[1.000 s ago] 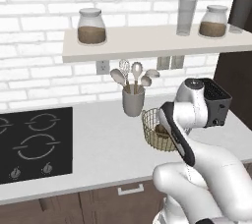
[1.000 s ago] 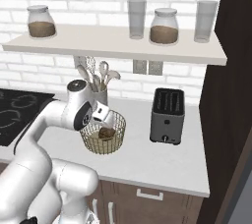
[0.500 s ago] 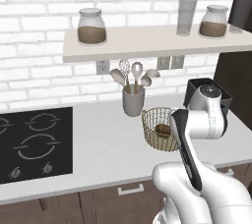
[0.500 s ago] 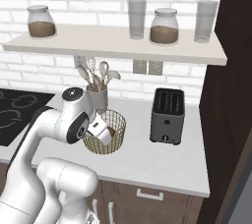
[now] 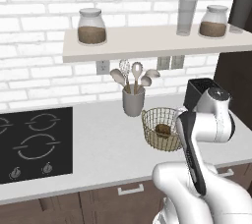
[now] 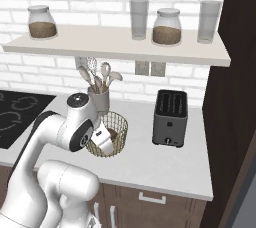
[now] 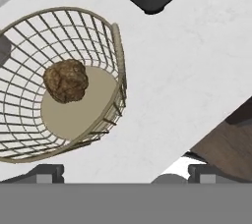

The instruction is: Open the cabinet, pick up the bread from the cabinet and place it in the basket. Then move the basket to the dining counter.

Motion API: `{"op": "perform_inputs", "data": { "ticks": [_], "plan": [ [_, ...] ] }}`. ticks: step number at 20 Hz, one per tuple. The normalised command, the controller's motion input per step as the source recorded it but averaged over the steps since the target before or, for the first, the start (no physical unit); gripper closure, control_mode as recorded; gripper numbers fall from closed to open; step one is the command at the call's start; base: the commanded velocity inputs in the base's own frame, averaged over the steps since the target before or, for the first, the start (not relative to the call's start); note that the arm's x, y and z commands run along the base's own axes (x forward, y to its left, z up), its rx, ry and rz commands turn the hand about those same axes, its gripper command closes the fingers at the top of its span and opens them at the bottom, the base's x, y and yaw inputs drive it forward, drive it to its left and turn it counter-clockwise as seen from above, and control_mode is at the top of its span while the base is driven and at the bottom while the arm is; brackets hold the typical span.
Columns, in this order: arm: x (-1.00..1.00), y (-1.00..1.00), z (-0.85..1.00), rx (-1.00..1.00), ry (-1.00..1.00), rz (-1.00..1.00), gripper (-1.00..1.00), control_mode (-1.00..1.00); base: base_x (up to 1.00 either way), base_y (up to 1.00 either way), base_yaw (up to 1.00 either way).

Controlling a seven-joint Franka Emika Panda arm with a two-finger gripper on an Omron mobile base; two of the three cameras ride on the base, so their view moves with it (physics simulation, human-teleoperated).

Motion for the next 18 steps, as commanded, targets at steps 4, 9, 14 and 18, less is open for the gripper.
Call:
{"op": "perform_inputs", "data": {
  "ticks": [4, 9, 14, 18],
  "plan": [
    [0.09, -0.14, 0.01, 0.16, 0.00, 0.00, -1.00, -1.00, 0.00, 0.00, 0.00],
    [0.15, -0.10, -0.01, 0.15, 0.07, 0.01, -1.00, -1.00, 0.00, 0.00, 0.00],
    [0.30, 0.00, -0.08, 0.03, 0.11, 0.00, -1.00, -1.00, 0.00, 0.00, 0.00],
    [0.36, 0.01, -0.24, 0.00, 0.15, 0.00, -1.00, -1.00, 0.00, 0.00, 0.00]
  ]
}}
